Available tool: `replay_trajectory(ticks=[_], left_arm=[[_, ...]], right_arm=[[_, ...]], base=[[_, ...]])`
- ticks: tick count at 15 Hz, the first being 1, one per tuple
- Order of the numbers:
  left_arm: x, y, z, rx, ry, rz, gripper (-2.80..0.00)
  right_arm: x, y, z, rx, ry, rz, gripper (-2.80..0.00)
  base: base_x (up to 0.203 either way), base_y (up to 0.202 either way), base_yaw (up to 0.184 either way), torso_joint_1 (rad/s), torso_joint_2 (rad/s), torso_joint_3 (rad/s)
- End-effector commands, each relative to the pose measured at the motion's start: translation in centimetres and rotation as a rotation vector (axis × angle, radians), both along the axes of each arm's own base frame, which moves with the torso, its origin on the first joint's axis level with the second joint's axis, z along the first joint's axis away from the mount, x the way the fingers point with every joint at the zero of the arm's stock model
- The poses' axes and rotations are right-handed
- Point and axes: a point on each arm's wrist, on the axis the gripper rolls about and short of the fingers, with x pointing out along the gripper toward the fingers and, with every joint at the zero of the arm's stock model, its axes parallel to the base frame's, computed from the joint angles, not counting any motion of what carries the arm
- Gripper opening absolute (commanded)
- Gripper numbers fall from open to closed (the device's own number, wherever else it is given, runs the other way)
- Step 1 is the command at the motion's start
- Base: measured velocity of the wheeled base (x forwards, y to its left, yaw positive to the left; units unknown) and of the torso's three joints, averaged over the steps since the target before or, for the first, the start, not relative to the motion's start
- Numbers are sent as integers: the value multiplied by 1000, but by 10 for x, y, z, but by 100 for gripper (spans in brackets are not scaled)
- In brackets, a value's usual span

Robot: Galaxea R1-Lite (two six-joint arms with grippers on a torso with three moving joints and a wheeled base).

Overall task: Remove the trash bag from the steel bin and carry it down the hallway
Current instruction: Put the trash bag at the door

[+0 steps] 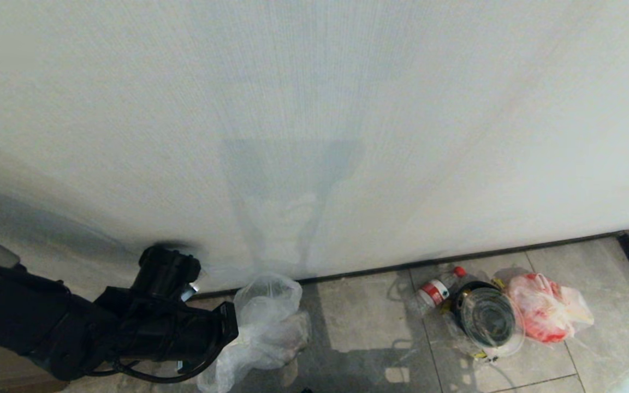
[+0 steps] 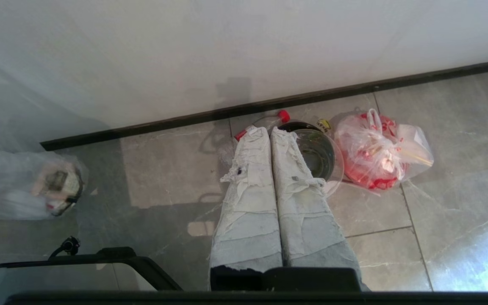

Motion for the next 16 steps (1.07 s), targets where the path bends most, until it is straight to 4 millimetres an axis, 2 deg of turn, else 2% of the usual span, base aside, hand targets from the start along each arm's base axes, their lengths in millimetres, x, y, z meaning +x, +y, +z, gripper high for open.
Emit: replay_trajectory(ticks=[1, 9, 10, 16], left_arm=[[1, -1, -3, 1, 11, 1, -280], [2, -1, -5, -4, 29, 22, -280], [2, -1, -5, -4, 29, 21, 0], [1, -2, -2, -7, 19, 21, 0]], right_arm=[[0, 0, 0, 0, -2, 1, -280], [0, 0, 0, 0, -2, -1, -280], [0, 0, 0, 0, -2, 0, -280], [0, 0, 0, 0, -2, -2, -280]], base=[[0, 0, 0, 0, 0, 0], [0, 0, 0, 0, 0, 0], [0, 0, 0, 0, 0, 0], [0, 0, 0, 0, 0, 0]])
